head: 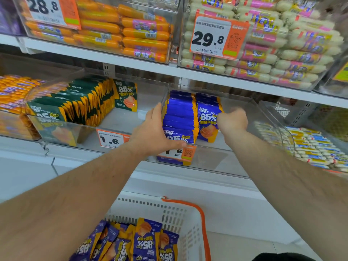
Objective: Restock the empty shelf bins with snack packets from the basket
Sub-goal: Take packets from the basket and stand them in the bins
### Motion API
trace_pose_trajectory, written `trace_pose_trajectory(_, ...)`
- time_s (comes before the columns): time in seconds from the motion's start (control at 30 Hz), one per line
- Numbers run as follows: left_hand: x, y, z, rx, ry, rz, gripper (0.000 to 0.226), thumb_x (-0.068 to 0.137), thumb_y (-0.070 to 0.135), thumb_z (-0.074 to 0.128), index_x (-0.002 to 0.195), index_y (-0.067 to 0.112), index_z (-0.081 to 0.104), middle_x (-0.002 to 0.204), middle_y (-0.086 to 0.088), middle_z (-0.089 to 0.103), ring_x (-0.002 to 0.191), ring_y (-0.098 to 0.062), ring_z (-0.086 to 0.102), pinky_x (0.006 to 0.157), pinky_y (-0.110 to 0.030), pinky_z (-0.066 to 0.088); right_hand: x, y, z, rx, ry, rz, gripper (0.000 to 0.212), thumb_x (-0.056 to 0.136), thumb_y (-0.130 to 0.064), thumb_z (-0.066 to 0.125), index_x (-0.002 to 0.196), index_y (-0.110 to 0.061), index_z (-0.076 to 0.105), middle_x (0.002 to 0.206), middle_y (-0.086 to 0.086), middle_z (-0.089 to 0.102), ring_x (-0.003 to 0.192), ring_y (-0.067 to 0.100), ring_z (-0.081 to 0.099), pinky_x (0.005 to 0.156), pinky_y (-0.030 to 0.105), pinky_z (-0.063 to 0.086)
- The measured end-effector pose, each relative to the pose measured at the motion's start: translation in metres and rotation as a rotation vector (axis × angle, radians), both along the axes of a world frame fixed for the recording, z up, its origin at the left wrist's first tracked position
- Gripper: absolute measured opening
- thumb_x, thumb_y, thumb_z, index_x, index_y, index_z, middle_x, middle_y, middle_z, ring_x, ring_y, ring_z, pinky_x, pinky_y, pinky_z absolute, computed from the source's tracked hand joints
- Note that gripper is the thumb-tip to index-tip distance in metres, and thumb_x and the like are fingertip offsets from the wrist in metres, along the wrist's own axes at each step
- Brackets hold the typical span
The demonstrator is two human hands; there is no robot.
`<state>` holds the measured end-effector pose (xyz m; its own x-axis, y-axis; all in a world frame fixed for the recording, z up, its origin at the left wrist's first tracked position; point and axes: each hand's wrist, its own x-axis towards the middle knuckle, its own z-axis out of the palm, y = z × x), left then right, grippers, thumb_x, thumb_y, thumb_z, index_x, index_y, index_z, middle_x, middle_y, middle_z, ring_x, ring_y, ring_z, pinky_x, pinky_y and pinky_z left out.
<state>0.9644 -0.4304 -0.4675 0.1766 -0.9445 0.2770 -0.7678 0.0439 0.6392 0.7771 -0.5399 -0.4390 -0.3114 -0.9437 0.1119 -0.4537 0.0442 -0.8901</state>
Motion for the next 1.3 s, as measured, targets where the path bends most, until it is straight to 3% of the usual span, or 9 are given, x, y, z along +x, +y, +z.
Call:
trace_pose_trajectory(0.1,0.005,0.014,0.002,-0.147,-0.02,0.003,0.124,0.056,0.062,0.08,0.152,0.016,0.014,0.155,0.002,0.011,0.138,-0.004,0.015,0.108,-0.022,0.029,0.014,0.04,0.005,-0.277,0.026,0.14,0.027,0.087,-0.003,0.051,0.105,-0.017,0.064,0.087,-0.007,0.057,0.086,0.015,0.058,0.075,0.027,0.048)
trace_pose_trajectory(0.2,0.01,0.043,-0.006,-0.347,-0.101,-0.011,0.103,0.065,0.044,0.086,0.144,0.011,0.031,0.143,0.0,0.025,0.124,0.002,0.025,0.098,-0.011,0.031,0.034,0.075,-0.006,-0.453,-0.022,0.272,0.024,0.084,0.0,0.052,0.085,-0.021,0.064,0.074,-0.014,0.058,0.068,0.004,0.055,0.069,0.022,0.045)
trace_pose_trajectory(0.37,0.027,0.097,-0.04,-0.109,-0.158,-0.073,0.068,0.076,0.027,0.078,0.134,0.015,0.045,0.119,0.003,0.046,0.091,-0.014,0.054,0.08,-0.031,0.047,0.071,0.122,-0.053,-0.554,-0.106,0.494,0.016,0.071,-0.018,0.049,0.073,-0.032,0.058,0.063,-0.017,0.054,0.057,0.008,0.049,0.06,0.027,0.044)
trace_pose_trajectory(0.53,0.055,0.129,-0.08,0.435,-0.345,-0.199,0.043,0.087,0.036,0.064,0.127,0.029,0.052,0.119,0.012,0.057,0.089,-0.007,0.053,0.076,-0.024,0.042,0.088,0.146,-0.152,-0.139,0.276,0.807,0.012,0.078,-0.006,0.058,0.077,-0.015,0.066,0.071,-0.005,0.06,0.069,0.02,0.059,0.066,0.033,0.052)
trace_pose_trajectory(0.73,0.069,0.141,-0.108,0.671,-0.312,-0.276,0.041,0.093,0.037,0.058,0.132,0.025,0.051,0.129,0.008,0.055,0.096,-0.008,0.05,0.083,-0.023,0.041,0.08,0.169,-0.283,0.577,0.88,1.02,0.002,0.088,-0.015,0.056,0.088,-0.014,0.058,0.085,0.009,0.057,0.081,0.028,0.06,0.061,0.036,0.046)
trace_pose_trajectory(0.83,0.071,0.137,-0.118,0.742,-0.306,-0.301,0.042,0.094,0.039,0.057,0.133,0.025,0.05,0.129,0.007,0.055,0.103,-0.011,0.054,0.09,-0.028,0.046,0.081,0.185,-0.335,0.665,1.018,0.948,0.076,0.088,-0.042,0.068,0.148,-0.012,0.032,0.151,0.011,0.034,0.131,0.031,0.045,0.1,0.044,0.046)
trace_pose_trajectory(0.97,0.071,0.132,-0.128,0.805,-0.309,-0.345,0.039,0.095,0.04,0.056,0.129,0.023,0.054,0.126,0.001,0.057,0.11,-0.02,0.057,0.095,-0.039,0.048,0.098,0.204,-0.364,0.699,0.92,0.931,0.115,0.08,-0.067,0.065,0.157,-0.017,-0.004,0.165,0.006,0.003,0.15,0.029,0.013,0.12,0.053,0.016)
trace_pose_trajectory(1.2,0.072,0.126,-0.133,0.84,-0.276,-0.349,0.041,0.093,0.039,0.056,0.131,0.023,0.051,0.128,0.001,0.056,0.113,-0.021,0.057,0.097,-0.043,0.048,0.106,0.229,-0.348,0.438,1.19,0.969,0.032,0.099,-0.017,0.052,0.129,-0.007,0.048,0.124,0.012,0.058,0.108,0.032,0.058,0.1,0.048,0.044)
trace_pose_trajectory(1.3,0.071,0.129,-0.132,0.865,-0.306,-0.353,0.045,0.093,0.041,0.055,0.134,0.022,0.049,0.13,0.0,0.055,0.113,-0.022,0.056,0.097,-0.042,0.048,0.105,0.224,-0.321,0.4,1.118,0.993,0.011,0.099,-0.006,0.044,0.096,-0.011,0.052,0.084,0.004,0.056,0.076,0.026,0.051,0.081,0.044,0.053)
